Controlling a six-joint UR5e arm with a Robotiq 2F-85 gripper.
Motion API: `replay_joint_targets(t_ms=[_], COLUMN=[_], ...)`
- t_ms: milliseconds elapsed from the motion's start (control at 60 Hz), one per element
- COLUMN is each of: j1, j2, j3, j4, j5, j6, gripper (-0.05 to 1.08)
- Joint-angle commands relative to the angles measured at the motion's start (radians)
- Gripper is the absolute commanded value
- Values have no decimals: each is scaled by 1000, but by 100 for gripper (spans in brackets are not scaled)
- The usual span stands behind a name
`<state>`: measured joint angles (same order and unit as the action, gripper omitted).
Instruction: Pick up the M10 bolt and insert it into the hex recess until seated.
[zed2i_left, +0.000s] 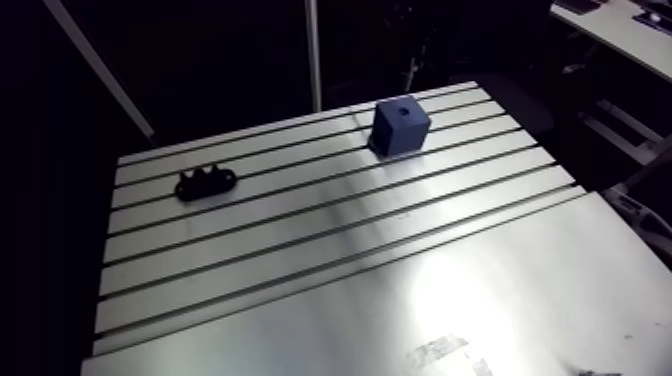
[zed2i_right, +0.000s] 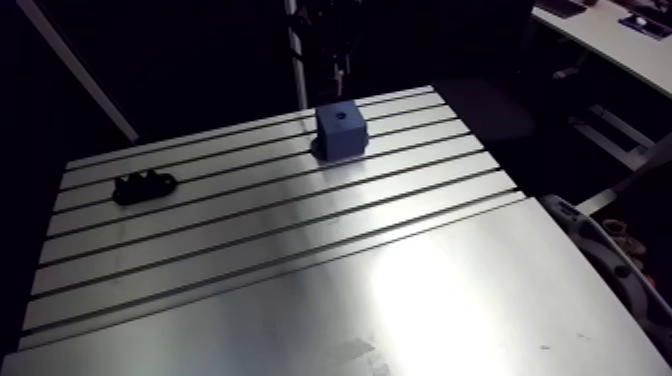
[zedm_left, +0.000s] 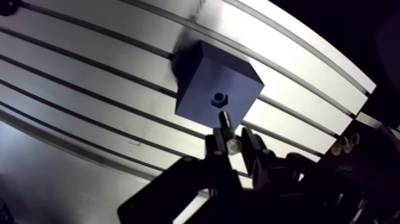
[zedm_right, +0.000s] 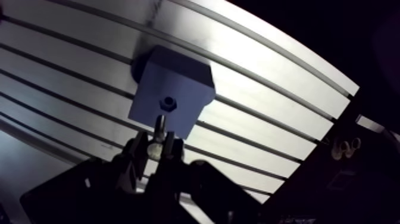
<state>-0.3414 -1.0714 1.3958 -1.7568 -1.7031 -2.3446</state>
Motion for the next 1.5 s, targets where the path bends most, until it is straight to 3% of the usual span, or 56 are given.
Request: replay_joint_targets(t_ms=[17,1500], j1=[-1,-8], j2=[7,23], j3=[4,44], j4=[-3,-51], j5=[0,1], j6=[0,-2], gripper=[103,103])
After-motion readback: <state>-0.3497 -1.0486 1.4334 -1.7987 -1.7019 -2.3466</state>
